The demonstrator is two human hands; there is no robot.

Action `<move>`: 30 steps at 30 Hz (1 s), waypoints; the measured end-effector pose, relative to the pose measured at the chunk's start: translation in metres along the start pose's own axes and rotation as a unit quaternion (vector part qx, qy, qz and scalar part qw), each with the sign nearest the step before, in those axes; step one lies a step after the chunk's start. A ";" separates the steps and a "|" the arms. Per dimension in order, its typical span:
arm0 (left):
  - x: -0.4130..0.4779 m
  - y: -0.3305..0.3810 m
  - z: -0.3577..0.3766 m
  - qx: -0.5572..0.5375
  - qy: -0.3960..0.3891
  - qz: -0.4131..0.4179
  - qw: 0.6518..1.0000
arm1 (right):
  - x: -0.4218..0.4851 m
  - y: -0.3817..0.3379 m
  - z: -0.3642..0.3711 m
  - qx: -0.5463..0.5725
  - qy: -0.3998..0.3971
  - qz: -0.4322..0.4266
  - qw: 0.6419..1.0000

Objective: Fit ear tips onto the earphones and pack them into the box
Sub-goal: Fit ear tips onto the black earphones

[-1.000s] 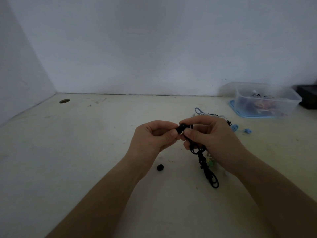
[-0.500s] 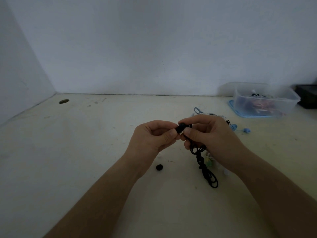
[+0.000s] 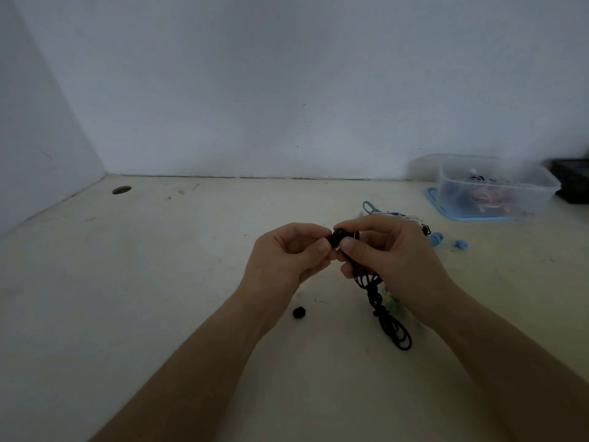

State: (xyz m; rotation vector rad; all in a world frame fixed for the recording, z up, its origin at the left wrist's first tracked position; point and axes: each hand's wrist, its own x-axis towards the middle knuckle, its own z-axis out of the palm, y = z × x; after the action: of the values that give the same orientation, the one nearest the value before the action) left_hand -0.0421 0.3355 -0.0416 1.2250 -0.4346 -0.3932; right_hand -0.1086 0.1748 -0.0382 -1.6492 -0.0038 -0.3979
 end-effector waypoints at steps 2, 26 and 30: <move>0.000 0.001 0.000 -0.006 -0.003 -0.003 1.000 | 0.000 0.000 0.001 0.008 0.003 0.005 1.000; 0.001 -0.001 0.000 0.009 0.019 -0.002 1.000 | 0.002 0.003 0.001 -0.019 0.004 -0.015 1.000; 0.001 -0.001 -0.001 0.010 0.009 -0.003 1.000 | 0.002 0.001 0.001 0.017 -0.001 0.000 1.000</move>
State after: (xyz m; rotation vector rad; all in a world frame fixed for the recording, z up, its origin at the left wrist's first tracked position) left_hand -0.0404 0.3357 -0.0425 1.2488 -0.4213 -0.3835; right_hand -0.1063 0.1747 -0.0392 -1.6161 -0.0120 -0.3939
